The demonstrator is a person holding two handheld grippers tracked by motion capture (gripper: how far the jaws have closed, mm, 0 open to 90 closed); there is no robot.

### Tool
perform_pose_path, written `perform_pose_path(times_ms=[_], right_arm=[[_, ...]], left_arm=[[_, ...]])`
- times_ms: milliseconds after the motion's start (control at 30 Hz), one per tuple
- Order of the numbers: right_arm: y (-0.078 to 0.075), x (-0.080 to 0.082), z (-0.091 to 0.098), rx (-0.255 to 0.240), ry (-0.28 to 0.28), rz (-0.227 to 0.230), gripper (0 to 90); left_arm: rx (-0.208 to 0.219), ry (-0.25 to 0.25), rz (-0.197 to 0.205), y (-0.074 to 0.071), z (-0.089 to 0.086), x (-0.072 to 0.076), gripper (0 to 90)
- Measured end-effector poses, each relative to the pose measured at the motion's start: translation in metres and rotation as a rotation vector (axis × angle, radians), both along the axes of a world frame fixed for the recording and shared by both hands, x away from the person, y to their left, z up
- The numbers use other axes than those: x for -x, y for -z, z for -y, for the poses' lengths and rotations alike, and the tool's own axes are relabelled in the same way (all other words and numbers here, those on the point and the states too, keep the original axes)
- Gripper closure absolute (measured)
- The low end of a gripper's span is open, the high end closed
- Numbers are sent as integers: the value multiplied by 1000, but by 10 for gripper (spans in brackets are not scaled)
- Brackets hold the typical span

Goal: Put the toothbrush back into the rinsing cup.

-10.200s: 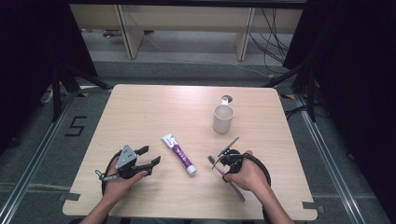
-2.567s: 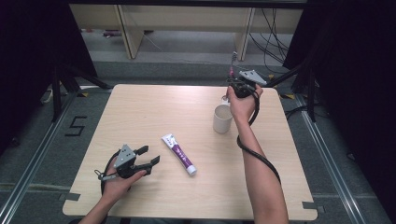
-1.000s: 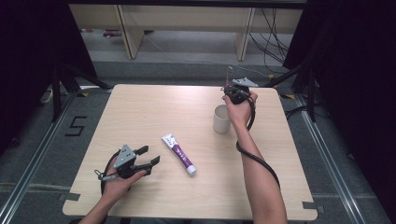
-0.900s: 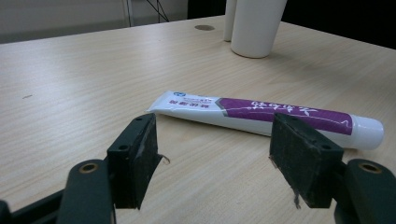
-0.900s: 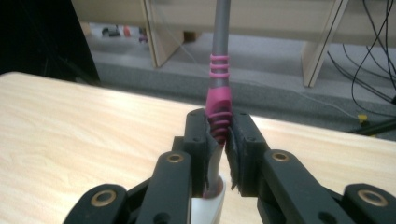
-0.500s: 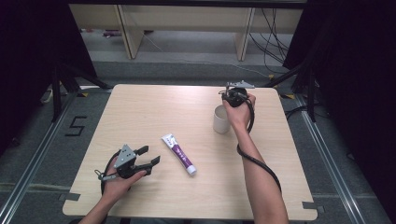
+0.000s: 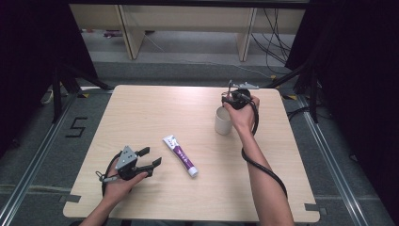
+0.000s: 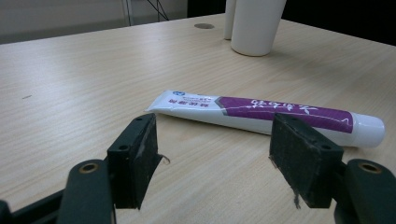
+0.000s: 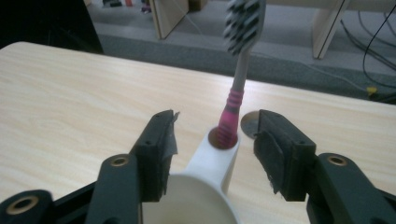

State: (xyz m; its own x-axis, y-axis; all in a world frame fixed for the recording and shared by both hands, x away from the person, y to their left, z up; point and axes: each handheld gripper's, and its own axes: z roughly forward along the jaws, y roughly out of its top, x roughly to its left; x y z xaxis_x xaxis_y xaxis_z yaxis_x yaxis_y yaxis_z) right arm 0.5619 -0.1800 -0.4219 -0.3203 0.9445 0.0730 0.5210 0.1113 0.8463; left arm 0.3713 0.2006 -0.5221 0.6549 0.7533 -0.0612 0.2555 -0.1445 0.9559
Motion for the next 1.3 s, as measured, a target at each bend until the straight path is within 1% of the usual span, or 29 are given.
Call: perform_pose_path(times_ms=[67,100,133,167,200,233,267,300,367,400,433,600,633,700,733,767,833,867,933,967,1000,1033,1067,1100,1167,1200,1233,1267,1300], right_arm=[[-1,3,2,2,-7,-15,445],[-1,3,4,13,-25,-12,441],[-1,3,4,13,-25,-12,441],[-1,6,7,-12,-11,-34,437],[-1,6,10,2,-15,-30,430],[-1,6,10,2,-15,-30,430],[-3,9,14,-4,-18,-49,421],[-3,10,16,2,-24,-41,420],[-4,12,20,4,-28,-54,415],[-4,13,23,22,-36,-48,414],[-4,15,22,-5,-20,-59,414],[-4,22,28,-3,-31,-63,413],[-4,24,30,13,-35,-56,412],[-4,29,31,-5,-32,-69,412],[-3,31,31,-16,-31,-65,412],[-3,33,33,-2,-44,-62,412],[-1,38,35,-10,-45,-60,411],[-1,40,37,-3,-49,-55,411],[1,47,37,-22,-35,-68,410],[1,47,37,-22,-35,-68,410],[3,52,41,-4,-45,-64,409],[4,55,42,-16,-44,-67,409],[6,58,44,-6,-47,-54,409],[7,62,44,-21,-38,-75,409],[11,65,50,-20,-52,-68,410],[13,68,51,-31,-44,-73,410],[14,71,52,-29,-34,-91,410],[16,72,55,-29,-48,-81,410],[18,76,55,-41,-29,-85,410]], left_arm=[[1,-1,0,0,0,0,324],[1,-1,0,0,0,0,324],[1,-1,0,0,0,0,324],[0,-2,0,0,0,0,324],[-8,-6,-4,0,0,1,324],[-8,-6,-4,0,0,1,324],[-10,-7,-5,-1,0,1,324],[-9,-8,-9,-1,0,0,325],[-11,-9,-12,-1,0,0,325],[-10,-10,-11,-1,0,0,325],[-10,-10,-11,-1,0,0,325],[-10,-11,-11,-1,0,0,325],[-10,-11,-11,-1,0,0,325],[-10,-11,-12,-1,0,0,326],[-11,-11,-12,-1,0,0,326],[-11,-11,-13,-1,0,0,326],[-11,-11,-13,-1,0,0,326],[-11,-11,-12,-1,0,0,326],[-11,-12,-12,-1,0,0,326],[-11,-12,-12,-1,0,0,326],[-11,-12,-13,-1,0,0,326],[-11,-12,-12,-1,0,0,326],[-10,-10,-12,-1,0,0,326],[-11,-9,-12,-1,0,0,326],[-11,-9,-11,-1,0,0,326],[-8,-9,-8,0,0,0,326],[-10,-10,-7,-1,0,1,325],[-10,-10,-7,-1,0,1,326],[-11,-11,-6,-1,0,1,325]])
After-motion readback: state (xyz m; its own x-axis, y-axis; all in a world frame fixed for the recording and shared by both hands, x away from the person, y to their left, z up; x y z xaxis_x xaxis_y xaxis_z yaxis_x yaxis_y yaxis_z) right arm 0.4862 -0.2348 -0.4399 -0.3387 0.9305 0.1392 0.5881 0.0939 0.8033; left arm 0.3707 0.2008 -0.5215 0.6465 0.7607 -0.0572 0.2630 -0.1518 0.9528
